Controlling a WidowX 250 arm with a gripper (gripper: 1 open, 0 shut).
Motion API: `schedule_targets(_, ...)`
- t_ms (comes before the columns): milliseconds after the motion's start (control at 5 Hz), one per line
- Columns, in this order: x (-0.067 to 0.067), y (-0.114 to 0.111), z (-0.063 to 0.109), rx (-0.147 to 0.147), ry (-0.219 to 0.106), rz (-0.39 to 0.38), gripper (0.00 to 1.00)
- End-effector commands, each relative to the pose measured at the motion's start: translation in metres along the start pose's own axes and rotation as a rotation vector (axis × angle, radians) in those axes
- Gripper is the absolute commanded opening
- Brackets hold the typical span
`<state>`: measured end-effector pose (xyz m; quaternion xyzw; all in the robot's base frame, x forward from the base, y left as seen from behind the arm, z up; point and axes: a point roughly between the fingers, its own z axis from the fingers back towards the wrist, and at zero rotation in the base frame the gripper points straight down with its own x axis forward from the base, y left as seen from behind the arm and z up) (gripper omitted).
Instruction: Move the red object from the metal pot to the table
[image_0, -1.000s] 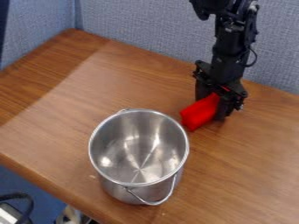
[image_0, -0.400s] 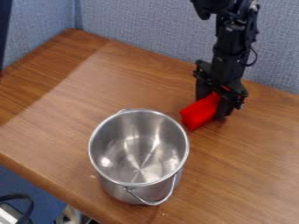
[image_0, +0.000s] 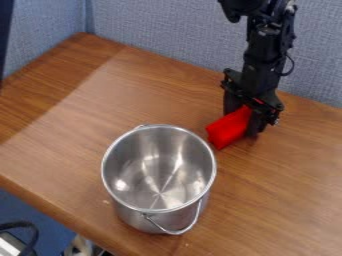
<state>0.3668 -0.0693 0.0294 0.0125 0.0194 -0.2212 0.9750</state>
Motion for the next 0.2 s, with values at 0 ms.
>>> schedule_targets(0, 0.0096, 0.0072, 0.0186, 0.021, -0.057, 0.008, 0.00)
